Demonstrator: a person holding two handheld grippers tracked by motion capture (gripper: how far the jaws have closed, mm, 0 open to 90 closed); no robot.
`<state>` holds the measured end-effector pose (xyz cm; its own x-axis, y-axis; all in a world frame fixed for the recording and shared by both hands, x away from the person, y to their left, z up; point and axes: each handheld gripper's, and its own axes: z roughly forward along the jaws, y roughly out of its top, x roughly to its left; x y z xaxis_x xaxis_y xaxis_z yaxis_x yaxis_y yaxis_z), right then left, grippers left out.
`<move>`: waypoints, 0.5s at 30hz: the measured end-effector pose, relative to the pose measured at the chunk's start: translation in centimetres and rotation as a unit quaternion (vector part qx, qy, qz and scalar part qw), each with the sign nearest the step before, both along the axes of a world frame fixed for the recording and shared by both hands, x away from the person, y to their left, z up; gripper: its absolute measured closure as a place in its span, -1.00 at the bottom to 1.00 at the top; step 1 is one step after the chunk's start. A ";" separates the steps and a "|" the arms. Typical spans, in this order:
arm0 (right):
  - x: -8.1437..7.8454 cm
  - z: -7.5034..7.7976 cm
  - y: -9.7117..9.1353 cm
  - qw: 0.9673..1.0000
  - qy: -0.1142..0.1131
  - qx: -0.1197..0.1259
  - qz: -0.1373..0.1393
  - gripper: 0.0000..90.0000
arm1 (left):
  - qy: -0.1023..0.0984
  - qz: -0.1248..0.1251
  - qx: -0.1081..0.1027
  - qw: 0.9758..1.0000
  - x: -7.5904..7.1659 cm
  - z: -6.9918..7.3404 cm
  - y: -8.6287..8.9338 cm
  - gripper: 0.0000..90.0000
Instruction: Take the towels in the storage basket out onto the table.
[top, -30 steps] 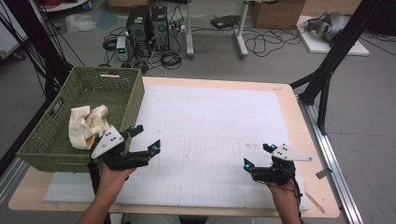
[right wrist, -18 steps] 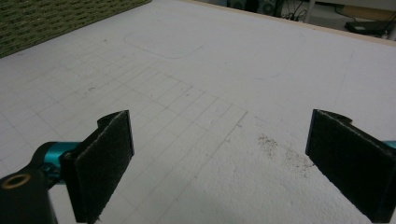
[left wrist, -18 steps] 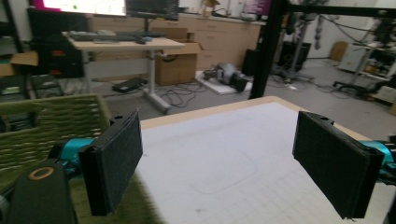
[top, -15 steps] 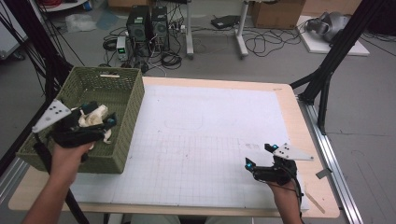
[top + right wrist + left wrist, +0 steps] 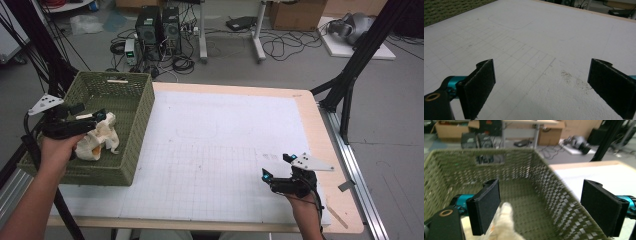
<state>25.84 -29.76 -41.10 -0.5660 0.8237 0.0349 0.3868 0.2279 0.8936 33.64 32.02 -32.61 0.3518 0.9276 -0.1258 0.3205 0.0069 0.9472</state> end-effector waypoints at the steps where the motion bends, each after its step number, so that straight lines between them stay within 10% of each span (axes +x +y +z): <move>1: 0.0 0.0 0.0 1.000 0.000 0.000 -0.002 -0.85 | 0.006 0.004 0.005 1.000 0.2 -0.3 0.1 -0.63; 9: 0.0 0.0 -0.1 1.000 -0.002 -0.001 -0.002 -0.85 | 0.084 0.050 0.044 0.994 2.4 -2.3 1.0 -0.63; 15: 0.0 0.0 -0.2 1.000 0.001 -0.001 -0.002 -0.85 | 0.166 0.096 0.066 0.979 3.5 -4.0 1.6 -0.52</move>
<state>25.89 -29.95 -41.13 -0.5622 0.8263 0.0343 0.3893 0.2279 0.8925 37.19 33.58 -36.59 0.1290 0.9885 -0.0791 0.6157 -0.0173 0.7878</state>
